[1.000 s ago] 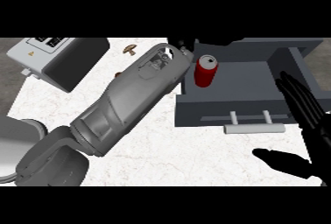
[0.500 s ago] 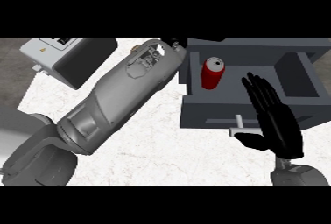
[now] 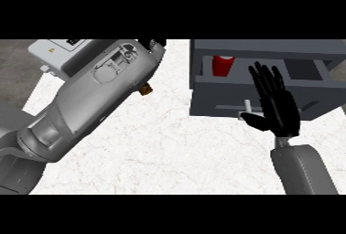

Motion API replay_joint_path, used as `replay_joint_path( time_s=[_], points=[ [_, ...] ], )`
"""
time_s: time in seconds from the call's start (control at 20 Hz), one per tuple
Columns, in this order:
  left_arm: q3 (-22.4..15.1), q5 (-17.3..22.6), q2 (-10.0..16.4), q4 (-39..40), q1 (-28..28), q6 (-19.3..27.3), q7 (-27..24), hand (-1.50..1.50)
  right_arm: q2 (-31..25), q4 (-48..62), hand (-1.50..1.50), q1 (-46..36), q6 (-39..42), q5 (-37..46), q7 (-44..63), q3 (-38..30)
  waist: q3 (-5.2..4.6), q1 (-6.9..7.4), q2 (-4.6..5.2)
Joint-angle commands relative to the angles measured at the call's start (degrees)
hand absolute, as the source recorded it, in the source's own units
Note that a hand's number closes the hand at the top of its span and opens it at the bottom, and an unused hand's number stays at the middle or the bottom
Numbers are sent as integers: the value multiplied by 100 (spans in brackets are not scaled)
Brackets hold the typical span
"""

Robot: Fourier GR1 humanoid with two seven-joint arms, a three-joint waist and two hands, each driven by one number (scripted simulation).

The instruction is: Pick up the can, place it into the drawer and close the drawer

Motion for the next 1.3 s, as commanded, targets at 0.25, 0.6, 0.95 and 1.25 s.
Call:
replay_joint_path(
  time_s=[0.25,0.6,0.95,1.25],
  points=[
    [62,-126,1000,-1289,580,-303,681,-150,120,2168,-150,-890,-1125,532,-199,-268,71,31,89],
    [50,-279,1234,-1877,1008,-246,967,-150,48,3838,-150,-2153,-2082,514,-362,-833,79,142,157],
    [130,-424,1493,-2411,1488,-218,1099,-150,76,4869,-150,-3061,-2606,704,-81,-1041,76,167,178],
    [175,-488,1565,-2701,2078,-338,833,-150,26,5283,-150,-3712,-2710,773,149,-1118,71,216,198]
  ],
)
